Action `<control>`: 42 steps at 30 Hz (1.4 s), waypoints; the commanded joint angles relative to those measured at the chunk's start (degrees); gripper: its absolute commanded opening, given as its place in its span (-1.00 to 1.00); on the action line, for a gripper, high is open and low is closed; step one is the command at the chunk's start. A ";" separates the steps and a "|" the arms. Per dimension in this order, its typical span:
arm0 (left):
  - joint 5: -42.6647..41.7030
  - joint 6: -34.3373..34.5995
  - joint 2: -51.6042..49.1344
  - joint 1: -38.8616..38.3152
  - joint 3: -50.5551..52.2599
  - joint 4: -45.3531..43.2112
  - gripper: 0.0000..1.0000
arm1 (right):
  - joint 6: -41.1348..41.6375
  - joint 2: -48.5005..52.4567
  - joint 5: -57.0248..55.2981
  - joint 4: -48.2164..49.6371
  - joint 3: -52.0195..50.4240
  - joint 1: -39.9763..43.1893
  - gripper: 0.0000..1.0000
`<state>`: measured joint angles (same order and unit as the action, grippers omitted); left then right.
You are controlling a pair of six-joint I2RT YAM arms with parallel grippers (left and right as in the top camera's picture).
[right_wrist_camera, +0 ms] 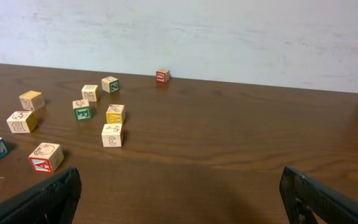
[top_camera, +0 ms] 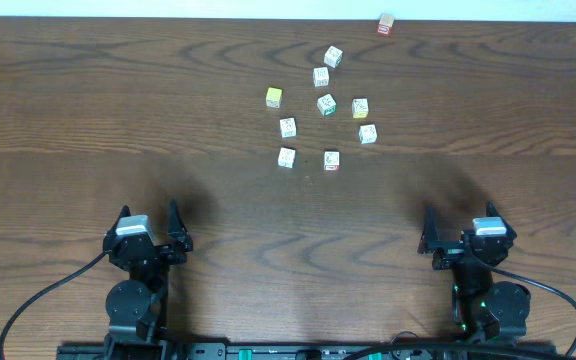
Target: Lift 3 blocks
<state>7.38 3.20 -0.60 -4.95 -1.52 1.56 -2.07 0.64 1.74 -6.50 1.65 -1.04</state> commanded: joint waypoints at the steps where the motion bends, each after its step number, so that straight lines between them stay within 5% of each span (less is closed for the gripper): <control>1: -0.55 0.52 0.31 0.28 1.29 2.03 0.60 | 0.52 -0.33 0.24 0.35 -0.20 0.31 0.99; 20: -0.52 0.52 0.31 0.28 1.29 2.03 0.59 | 4.81 -0.31 26.25 7.23 0.04 0.24 0.98; 25: -0.55 0.52 0.31 0.28 1.29 2.03 0.59 | 6.12 2.21 25.53 3.72 2.60 0.24 0.99; 33: -0.52 0.52 0.31 0.28 1.29 2.03 0.59 | 4.96 24.30 23.15 -0.28 18.62 0.22 0.98; 42: -0.04 0.35 0.31 0.28 1.29 1.62 0.59 | 0.20 54.29 23.12 -25.46 49.27 -0.83 0.99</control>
<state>6.57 3.22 -0.60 -4.93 -1.52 1.63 1.65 47.57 24.84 -26.22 41.30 -1.06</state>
